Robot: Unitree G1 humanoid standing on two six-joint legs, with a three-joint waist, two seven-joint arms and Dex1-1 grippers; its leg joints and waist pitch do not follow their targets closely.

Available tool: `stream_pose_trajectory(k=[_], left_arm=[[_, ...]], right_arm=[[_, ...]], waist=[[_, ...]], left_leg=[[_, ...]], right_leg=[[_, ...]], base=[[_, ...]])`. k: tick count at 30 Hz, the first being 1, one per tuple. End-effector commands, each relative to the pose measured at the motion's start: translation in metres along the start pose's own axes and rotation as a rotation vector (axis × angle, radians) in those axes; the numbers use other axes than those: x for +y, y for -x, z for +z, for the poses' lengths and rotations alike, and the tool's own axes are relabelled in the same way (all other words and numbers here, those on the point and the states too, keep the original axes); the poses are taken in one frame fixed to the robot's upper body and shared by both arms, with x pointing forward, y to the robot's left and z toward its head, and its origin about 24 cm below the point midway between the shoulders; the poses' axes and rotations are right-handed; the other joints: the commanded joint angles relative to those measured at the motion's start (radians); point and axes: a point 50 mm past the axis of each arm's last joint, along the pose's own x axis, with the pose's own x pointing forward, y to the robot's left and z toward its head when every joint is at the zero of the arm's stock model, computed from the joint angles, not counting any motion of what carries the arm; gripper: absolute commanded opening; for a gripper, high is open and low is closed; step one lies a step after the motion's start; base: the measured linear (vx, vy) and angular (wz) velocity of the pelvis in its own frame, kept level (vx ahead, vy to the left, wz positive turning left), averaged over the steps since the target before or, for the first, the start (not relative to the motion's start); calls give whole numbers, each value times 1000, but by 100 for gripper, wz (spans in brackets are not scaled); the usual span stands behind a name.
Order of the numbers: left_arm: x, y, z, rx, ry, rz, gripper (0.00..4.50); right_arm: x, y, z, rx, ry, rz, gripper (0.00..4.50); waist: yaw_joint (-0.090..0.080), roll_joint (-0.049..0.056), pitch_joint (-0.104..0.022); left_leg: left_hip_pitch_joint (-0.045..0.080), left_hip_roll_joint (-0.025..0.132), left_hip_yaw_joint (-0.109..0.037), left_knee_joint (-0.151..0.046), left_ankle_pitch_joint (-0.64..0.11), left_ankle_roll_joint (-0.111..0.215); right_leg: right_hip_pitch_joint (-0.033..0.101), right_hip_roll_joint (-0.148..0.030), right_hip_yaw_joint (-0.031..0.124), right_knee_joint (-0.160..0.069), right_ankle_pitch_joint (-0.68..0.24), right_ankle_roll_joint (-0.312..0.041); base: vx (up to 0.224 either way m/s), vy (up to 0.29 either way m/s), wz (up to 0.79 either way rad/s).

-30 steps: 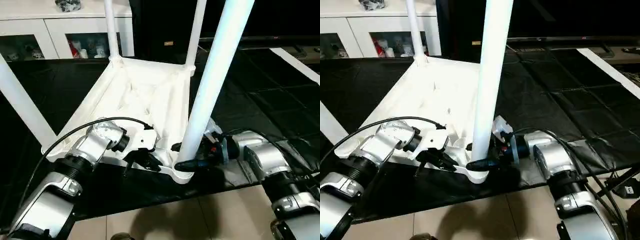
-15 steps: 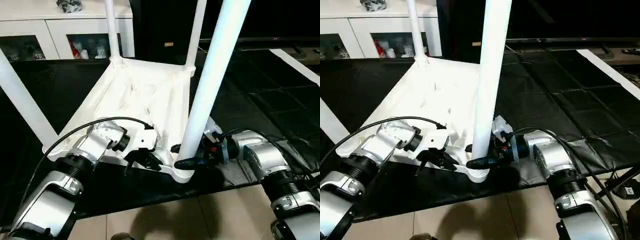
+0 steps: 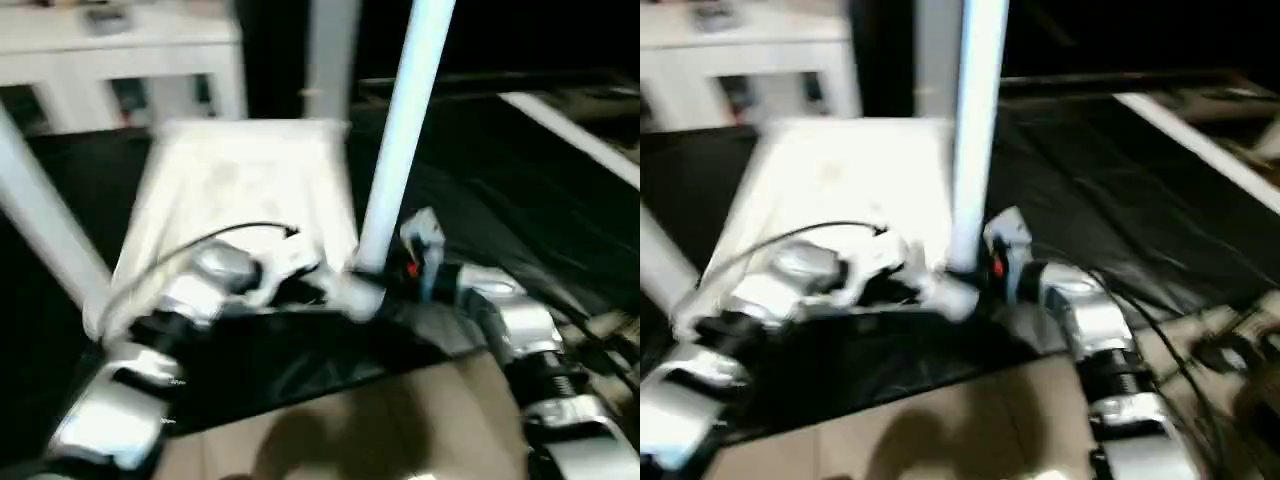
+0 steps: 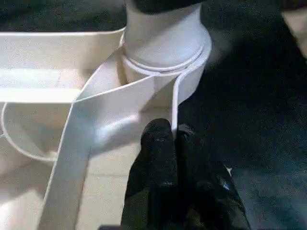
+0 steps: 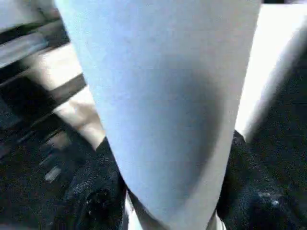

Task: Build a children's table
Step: Rotate leg to tighten

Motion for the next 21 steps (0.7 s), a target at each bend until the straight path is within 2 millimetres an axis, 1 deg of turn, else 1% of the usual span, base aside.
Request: stream_pose_trajectory(k=[1, 3, 4, 5, 6, 7, 8, 9, 10, 11, 12, 13, 14, 15, 16, 17, 18, 19, 20, 21], left_arm=[[-8, -18, 17, -91, 55, 42, 0], [-11, -27, 25, -128, 112, 89, 0], [-14, -32, 30, -137, 122, 98, 0], [-14, -32, 30, -137, 122, 98, 0], [-17, -36, 33, -141, 121, 101, 0], [-18, -39, 35, -141, 121, 106, 0], [-19, -40, 36, -132, 109, 122, 0], [-18, -40, 36, -125, 102, 133, 0], [-16, -39, 36, -117, 93, 147, 0], [-16, -39, 36, -117, 93, 147, 0], [-14, -38, 35, -115, 89, 152, 0], [-12, -35, 34, -109, 79, 155, 0], [-11, -33, 32, -105, 68, 155, 0], [-11, -33, 32, -105, 68, 155, 0], [-7, -27, 29, -96, 39, 145, 0], [-6, -23, 28, -91, 23, 139, 0], [-5, -21, 27, -87, 10, 133, 0], [-3, -17, 24, -79, -8, 117, 0], [0, -10, 21, -64, -34, 93, 0], [1, -7, 19, -57, -45, 85, 0]], right_arm=[[19, -23, -20, 84, -63, -44, 204], [24, -34, -19, 67, -76, -105, 202], [28, -40, -17, 58, -76, -136, 202], [28, -40, -17, 58, -76, -136, 202], [32, -45, -14, 51, -49, -145, 202], [34, -49, -12, 47, -30, -156, 202], [37, -51, -10, 39, -22, -164, 202], [38, -52, -10, 32, -31, -161, 202], [39, -52, -10, 26, -51, -152, 254], [39, -52, -10, 26, -51, -152, 267], [40, -52, -9, 24, -59, -143, 266], [39, -51, -9, 21, -60, -142, 266], [38, -50, -9, 18, -58, -140, 281], [38, -50, -9, 18, -58, -140, 281], [35, -46, -7, -1, -45, -125, 306], [34, -44, -6, -11, -38, -112, 306], [33, -42, -5, -18, -32, -100, 318], [31, -38, -4, -26, -24, -70, 318], [29, -31, -2, -36, -5, -18, 341], [27, -27, -2, -40, 7, 4, 351]], waist=[[3, -7, -58], [-8, -8, -58], [-7, -8, -58], [-8, -10, -60], [-9, -11, -60], [-9, -9, -60], [-12, -11, -62], [-12, -11, -63], [-12, -10, -64], [-12, -9, -63], [-12, -10, -64], [-12, -10, -64], [-12, -9, -64], [-12, -10, -63], [-12, -9, -62], [-12, -11, -61], [-11, -12, -62], [-11, -14, -61], [-9, -12, -62], [-7, -11, -63]], left_leg=[[-4, 8, -5, -79, -324, -25], [2, 7, -2, -77, -329, -12], [3, 6, -2, -77, -327, -6], [-1, 8, -2, -79, -311, 2], [-1, 9, -1, -81, -307, 9], [-1, 10, -1, -81, -302, 8], [-4, 9, -1, -82, -295, 11], [-4, 9, 0, -82, -288, 12], [-2, 9, 2, -81, -279, 20], [-2, 9, 3, -81, -274, 27], [-2, 9, 5, -81, -271, 31], [-2, 9, 5, -80, -270, 32], [-1, 9, 6, -81, -270, 34], [-1, 10, 6, -81, -272, 34], [0, 10, 6, -82, -278, 32], [-2, 8, 6, -83, -292, 34], [-4, 8, 4, -84, -290, 34], [-3, 8, 4, -84, -290, 35], [-1, 10, 5, -84, -286, 38], [0, 11, 4, -84, -280, 40]], right_leg=[[42, -43, 33, -103, -548, -98], [38, -39, 31, -108, -532, -113], [38, -39, 30, -109, -526, -115], [40, -37, 32, -105, -496, -120], [40, -37, 33, -104, -475, -124], [40, -37, 34, -103, -462, -128], [44, -34, 34, -99, -430, -135], [45, -34, 35, -97, -415, -138], [45, -33, 37, -96, -384, -146], [46, -32, 38, -95, -365, -154], [47, -32, 39, -93, -349, -160], [46, -33, 40, -93, -344, -164], [47, -33, 39, -93, -343, -165], [48, -33, 40, -93, -346, -165], [46, -33, 40, -95, -356, -165], [48, -34, 39, -98, -386, -154], [51, -36, 39, -99, -401, -142], [50, -36, 39, -101, -407, -138], [48, -36, 41, -101, -400, -137], [49, -37, 41, -100, -389, -139]], base=[[0, 0, 0], [0, 0, 0], [0, 0, 0], [0, 0, 0], [0, 0, 0], [0, 0, 0], [0, 0, 0], [0, 0, 0], [0, 0, 0], [0, 0, 0], [0, 0, 0], [0, 0, 0], [0, 0, 0], [0, 0, 0], [0, 0, 0], [0, 0, 0], [0, 0, 0], [0, 0, 0], [0, 0, 0], [0, 0, 0]])
